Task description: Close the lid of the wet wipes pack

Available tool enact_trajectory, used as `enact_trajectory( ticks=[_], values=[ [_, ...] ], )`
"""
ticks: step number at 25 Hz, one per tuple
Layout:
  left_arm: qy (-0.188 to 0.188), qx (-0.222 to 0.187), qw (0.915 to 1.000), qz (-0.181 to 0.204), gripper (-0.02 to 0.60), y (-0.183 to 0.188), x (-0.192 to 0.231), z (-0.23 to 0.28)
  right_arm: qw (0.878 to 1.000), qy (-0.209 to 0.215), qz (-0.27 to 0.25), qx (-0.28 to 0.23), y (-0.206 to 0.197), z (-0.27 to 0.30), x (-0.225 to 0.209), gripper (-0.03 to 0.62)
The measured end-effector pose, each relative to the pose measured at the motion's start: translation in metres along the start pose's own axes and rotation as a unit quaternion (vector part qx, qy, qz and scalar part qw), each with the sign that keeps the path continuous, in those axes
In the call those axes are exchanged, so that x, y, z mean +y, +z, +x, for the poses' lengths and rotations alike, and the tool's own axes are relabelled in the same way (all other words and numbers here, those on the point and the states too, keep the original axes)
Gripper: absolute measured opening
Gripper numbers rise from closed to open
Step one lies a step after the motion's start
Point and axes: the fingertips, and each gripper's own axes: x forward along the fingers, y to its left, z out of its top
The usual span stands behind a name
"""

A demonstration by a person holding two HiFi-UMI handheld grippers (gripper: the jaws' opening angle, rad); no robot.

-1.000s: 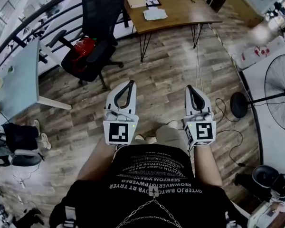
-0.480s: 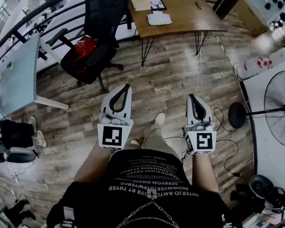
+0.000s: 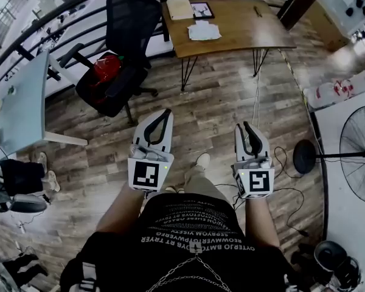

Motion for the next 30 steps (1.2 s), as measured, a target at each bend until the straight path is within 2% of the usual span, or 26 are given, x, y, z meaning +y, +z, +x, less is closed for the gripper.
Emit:
enact_trajectory(
  ticks=[8, 16, 19, 30],
  values=[
    [-0.005, 0.026, 0.9996, -0.005, 0.028, -0.023, -0.003, 0.062, 1.0, 0.011, 0.019, 0.022, -0.019, 0.043, -0.041, 0.084],
    [0.005, 0.046, 0.9987, -0.023, 0.028, -0.029, 0.001, 0.104, 0.999, 0.034, 0.03, 0.027, -0.023, 0.082, -0.072, 0.084],
    [0.01, 0.051, 0.9985, -0.017, 0.028, -0.027, 0.002, 0.119, 0.999, 0.039, 0.03, 0.024, -0.022, 0.092, -0.084, 0.084],
    [0.034, 0.019, 0.999, -0.022, 0.028, 0.007, -0.011, 0.185, 0.999, 0.044, 0.023, 0.004, -0.013, 0.112, -0.156, 0.084]
  ],
)
